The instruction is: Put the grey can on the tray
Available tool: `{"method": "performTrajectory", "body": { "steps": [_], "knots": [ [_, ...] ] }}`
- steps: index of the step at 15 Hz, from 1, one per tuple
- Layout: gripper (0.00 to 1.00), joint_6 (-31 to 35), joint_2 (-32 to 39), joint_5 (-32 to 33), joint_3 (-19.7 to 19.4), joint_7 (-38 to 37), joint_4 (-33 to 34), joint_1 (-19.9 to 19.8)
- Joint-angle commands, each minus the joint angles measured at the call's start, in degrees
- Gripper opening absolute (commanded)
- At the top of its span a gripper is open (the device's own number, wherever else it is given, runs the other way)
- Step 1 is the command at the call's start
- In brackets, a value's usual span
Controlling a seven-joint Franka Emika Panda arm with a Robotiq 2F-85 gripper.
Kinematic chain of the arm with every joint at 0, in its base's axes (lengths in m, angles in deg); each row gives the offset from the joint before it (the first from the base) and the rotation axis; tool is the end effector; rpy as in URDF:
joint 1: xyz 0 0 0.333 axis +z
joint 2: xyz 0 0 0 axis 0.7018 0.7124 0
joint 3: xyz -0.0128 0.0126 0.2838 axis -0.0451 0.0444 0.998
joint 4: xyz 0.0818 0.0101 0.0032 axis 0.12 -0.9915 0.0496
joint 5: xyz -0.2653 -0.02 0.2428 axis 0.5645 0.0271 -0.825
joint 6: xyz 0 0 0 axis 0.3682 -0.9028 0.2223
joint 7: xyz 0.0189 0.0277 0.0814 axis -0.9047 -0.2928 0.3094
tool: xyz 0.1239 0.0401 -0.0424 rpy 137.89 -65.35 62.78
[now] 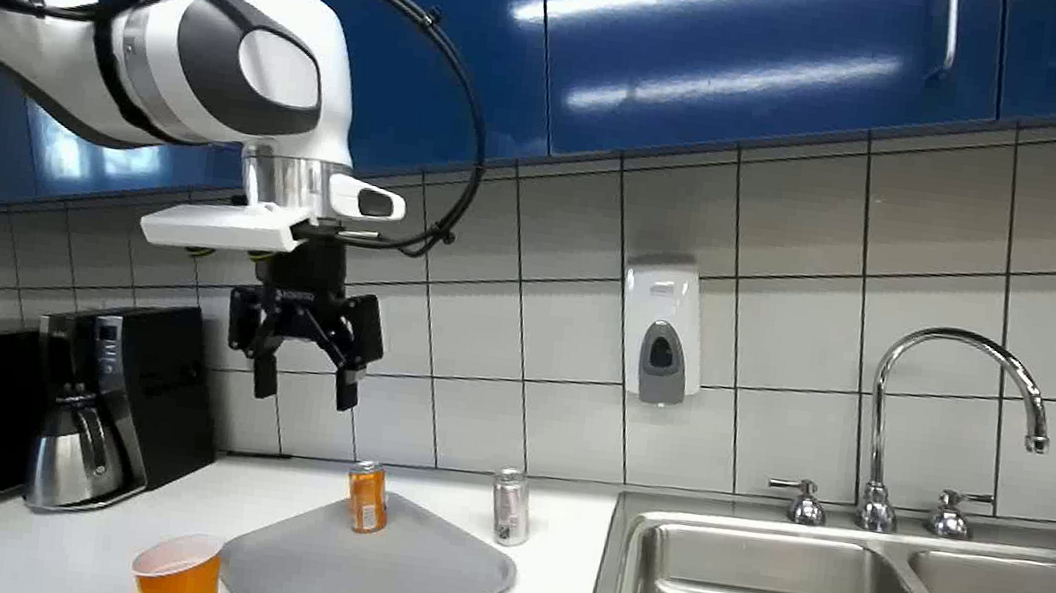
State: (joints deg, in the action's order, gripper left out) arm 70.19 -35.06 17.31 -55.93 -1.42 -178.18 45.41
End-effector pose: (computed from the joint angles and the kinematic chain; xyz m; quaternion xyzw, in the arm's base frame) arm 0.3384 -0.0194 0.4458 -0.9994 0.0065 -0.0183 0.0301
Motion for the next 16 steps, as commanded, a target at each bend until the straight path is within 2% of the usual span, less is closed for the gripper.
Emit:
{"method": "performTrajectory", "body": {
  "steps": [1, 7, 9, 16],
  "knots": [
    [1.0, -0.15, 0.11, -0.43, 0.64, 0.41, 0.12, -0.78],
    [1.0, -0.15, 0.11, -0.43, 0.64, 0.41, 0.12, -0.78],
    [1.0, 1.64, 2.05, -0.59, 1.2, -0.24, -0.22, -0.5],
    [1.0, 9.87, 17.79, -0.58, -0.84, 1.57, 4.66, -1.41]
  ]
}}
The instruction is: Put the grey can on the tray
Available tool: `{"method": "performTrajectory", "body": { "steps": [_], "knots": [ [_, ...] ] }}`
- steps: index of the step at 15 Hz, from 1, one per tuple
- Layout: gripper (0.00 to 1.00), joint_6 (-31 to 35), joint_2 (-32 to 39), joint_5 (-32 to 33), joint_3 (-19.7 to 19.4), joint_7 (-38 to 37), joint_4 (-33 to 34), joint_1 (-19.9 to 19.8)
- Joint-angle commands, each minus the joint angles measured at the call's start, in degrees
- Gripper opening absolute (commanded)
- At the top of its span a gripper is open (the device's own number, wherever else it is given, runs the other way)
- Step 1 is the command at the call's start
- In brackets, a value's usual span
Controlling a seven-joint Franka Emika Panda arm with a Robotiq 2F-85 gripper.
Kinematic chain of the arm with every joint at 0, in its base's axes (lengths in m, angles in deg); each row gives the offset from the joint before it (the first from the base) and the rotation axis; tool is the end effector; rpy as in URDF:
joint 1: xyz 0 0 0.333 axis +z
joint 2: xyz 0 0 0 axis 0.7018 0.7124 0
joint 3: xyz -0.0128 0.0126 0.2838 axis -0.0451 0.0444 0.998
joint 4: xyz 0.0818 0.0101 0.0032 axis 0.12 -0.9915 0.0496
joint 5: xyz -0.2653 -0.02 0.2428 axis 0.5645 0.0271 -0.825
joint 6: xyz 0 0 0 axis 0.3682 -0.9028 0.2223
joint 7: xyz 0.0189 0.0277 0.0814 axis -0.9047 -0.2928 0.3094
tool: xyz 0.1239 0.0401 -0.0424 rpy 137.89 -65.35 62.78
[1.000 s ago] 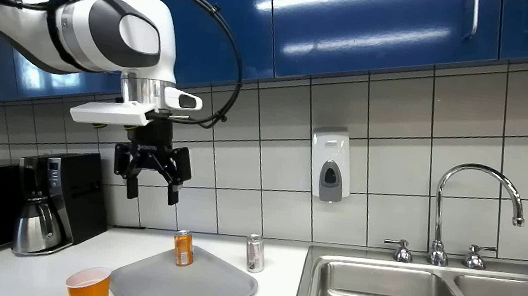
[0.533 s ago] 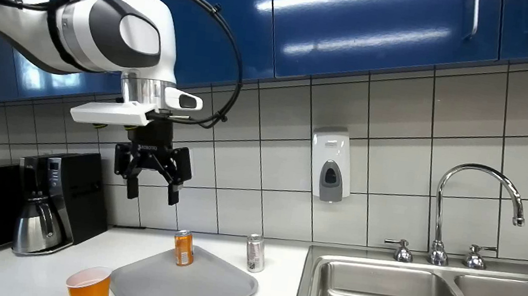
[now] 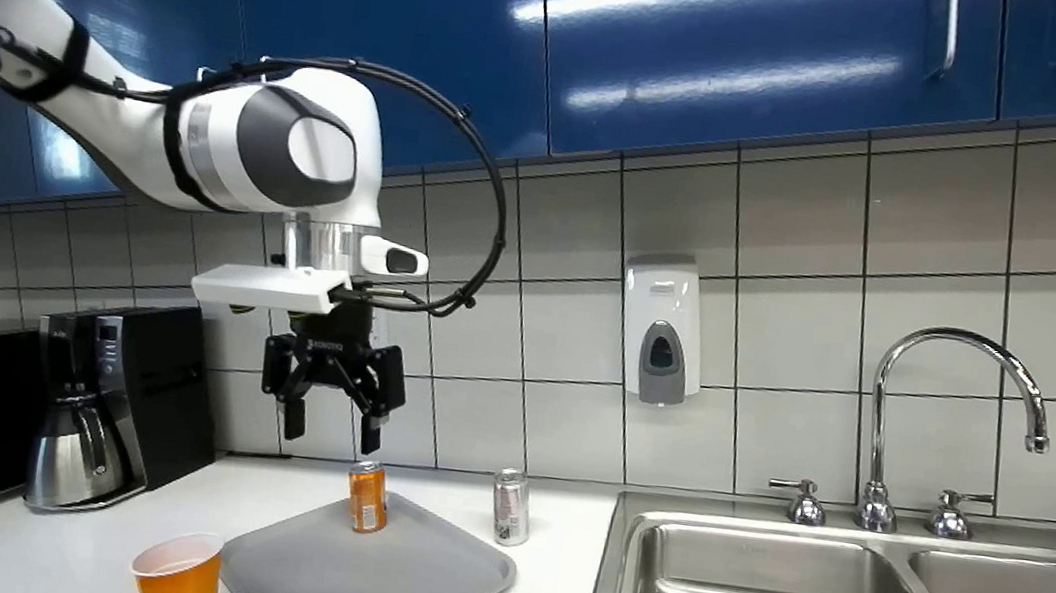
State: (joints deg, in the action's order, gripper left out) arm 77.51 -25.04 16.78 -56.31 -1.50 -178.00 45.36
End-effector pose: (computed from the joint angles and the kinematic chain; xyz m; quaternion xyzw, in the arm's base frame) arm 0.3717 -0.0228 0.3965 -0.9994 0.0168 0.0035 0.0307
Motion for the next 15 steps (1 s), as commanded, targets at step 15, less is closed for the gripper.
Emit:
{"method": "performTrajectory", "body": {
  "steps": [15],
  "knots": [
    [1.0, 3.88, 40.67, 0.55, -0.73, 7.74, 32.49, -3.5]
  ]
}}
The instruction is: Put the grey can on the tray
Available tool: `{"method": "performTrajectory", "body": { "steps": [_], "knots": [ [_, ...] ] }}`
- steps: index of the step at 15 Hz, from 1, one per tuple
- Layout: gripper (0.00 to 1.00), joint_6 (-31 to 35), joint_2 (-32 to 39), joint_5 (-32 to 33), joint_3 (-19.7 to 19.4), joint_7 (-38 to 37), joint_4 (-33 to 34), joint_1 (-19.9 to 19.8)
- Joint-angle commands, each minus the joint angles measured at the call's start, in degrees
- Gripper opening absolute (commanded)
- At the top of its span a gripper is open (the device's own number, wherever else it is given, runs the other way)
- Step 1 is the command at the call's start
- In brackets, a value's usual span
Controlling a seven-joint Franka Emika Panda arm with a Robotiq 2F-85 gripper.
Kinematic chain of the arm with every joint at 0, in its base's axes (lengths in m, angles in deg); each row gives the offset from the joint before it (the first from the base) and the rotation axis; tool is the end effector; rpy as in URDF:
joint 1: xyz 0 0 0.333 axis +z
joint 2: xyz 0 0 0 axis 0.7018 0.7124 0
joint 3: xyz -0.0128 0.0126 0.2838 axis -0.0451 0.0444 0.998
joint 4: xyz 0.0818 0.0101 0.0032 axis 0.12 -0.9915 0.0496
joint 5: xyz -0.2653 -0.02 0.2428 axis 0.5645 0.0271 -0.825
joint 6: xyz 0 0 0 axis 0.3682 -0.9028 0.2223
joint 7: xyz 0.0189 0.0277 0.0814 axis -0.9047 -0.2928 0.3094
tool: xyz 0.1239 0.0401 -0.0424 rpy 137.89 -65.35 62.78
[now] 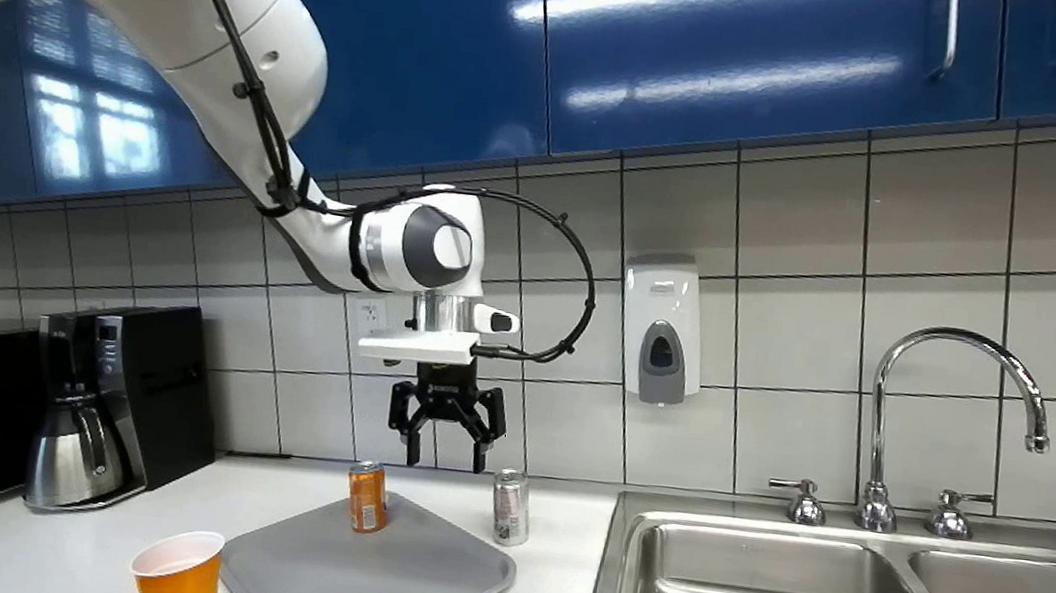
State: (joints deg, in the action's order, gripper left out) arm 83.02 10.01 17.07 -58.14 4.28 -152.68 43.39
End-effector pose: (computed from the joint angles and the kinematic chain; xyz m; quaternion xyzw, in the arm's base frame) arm 0.5151 -0.0691 0.3179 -0.9992 0.0045 0.0400 0.0067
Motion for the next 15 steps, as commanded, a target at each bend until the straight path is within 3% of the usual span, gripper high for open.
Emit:
{"method": "performTrajectory", "body": {
  "steps": [1, 15],
  "knots": [
    [1.0, -1.81, 7.39, 0.15, 1.09, 2.38, 9.23, -1.79],
    [1.0, -2.89, 25.15, -1.18, 3.15, 6.73, 32.78, -6.29]
  ]
}}
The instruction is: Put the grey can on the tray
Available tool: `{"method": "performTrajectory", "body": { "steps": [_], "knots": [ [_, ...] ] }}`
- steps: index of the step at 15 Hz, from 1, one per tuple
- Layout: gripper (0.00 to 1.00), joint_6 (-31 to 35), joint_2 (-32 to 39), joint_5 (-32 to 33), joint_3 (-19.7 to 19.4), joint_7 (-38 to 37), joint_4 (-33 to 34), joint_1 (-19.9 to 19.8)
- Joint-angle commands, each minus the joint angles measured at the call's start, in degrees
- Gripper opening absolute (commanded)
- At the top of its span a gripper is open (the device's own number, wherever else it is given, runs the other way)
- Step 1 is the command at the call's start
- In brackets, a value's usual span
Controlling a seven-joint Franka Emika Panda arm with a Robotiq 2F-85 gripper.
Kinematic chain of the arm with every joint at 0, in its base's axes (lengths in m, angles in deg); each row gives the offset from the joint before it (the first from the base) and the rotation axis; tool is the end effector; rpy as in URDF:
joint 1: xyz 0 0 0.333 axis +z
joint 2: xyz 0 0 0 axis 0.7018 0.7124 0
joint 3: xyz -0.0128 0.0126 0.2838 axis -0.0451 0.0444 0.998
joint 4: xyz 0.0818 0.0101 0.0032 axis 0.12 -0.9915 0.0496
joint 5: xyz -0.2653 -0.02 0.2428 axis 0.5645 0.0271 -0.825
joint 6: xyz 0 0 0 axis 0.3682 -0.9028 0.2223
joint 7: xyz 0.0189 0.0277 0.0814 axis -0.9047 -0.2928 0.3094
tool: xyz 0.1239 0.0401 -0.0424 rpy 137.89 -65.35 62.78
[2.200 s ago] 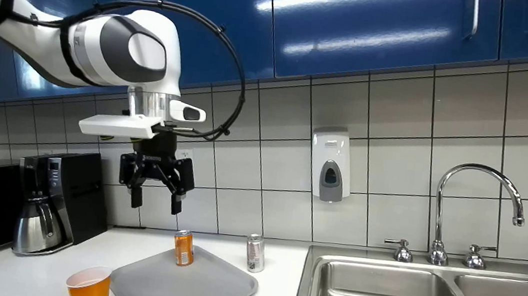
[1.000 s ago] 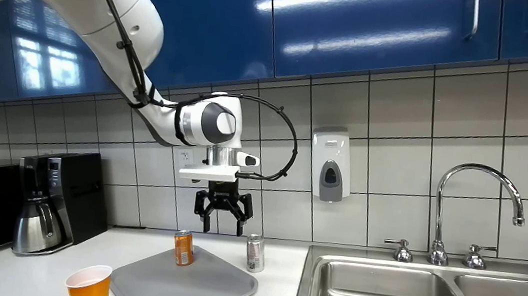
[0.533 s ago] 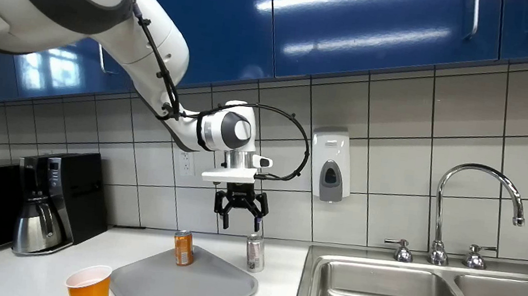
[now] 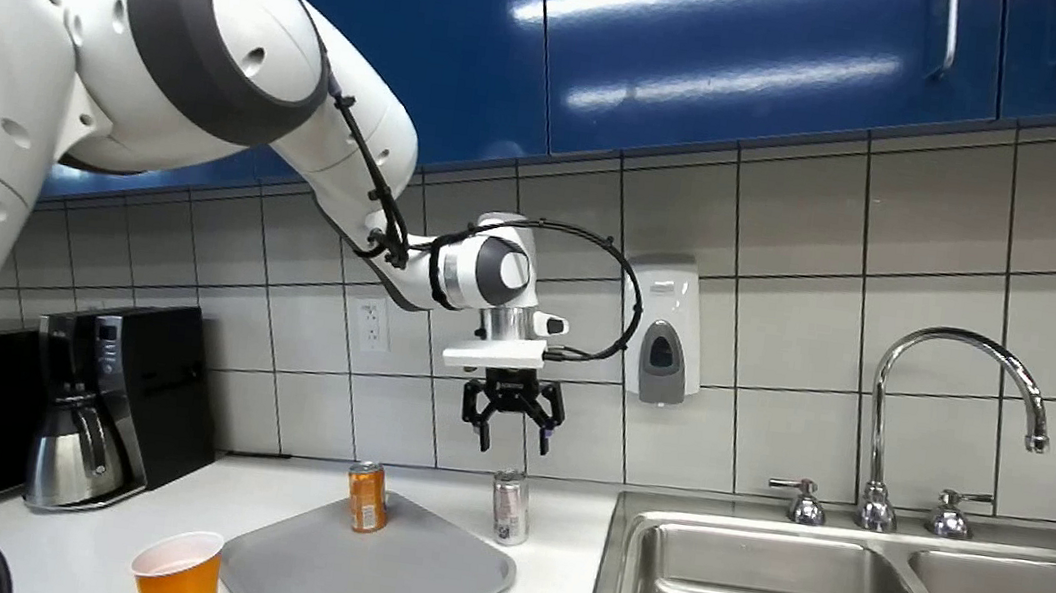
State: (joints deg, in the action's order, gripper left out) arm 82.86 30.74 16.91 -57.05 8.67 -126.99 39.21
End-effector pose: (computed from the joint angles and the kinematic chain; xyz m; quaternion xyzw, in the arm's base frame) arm 0.6221 -0.1130 0.2967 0.9998 0.0116 -0.0006 0.0130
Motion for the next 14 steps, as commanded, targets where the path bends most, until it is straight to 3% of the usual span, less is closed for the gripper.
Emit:
{"method": "performTrajectory", "body": {
  "steps": [1, 9, 10, 14],
  "knots": [
    [1.0, -3.18, 5.6, -1.07, 2.41, 2.51, 8.76, -2.32],
    [1.0, -6.71, 11.36, -0.67, 4.27, 2.5, 16.41, -2.38],
    [1.0, -3.44, 9.3, 0.33, 3.63, 0.85, 12.2, -1.56],
    [1.0, -4.29, 10.56, 0.33, 3.73, 0.86, 13.97, -1.59]
  ]
}}
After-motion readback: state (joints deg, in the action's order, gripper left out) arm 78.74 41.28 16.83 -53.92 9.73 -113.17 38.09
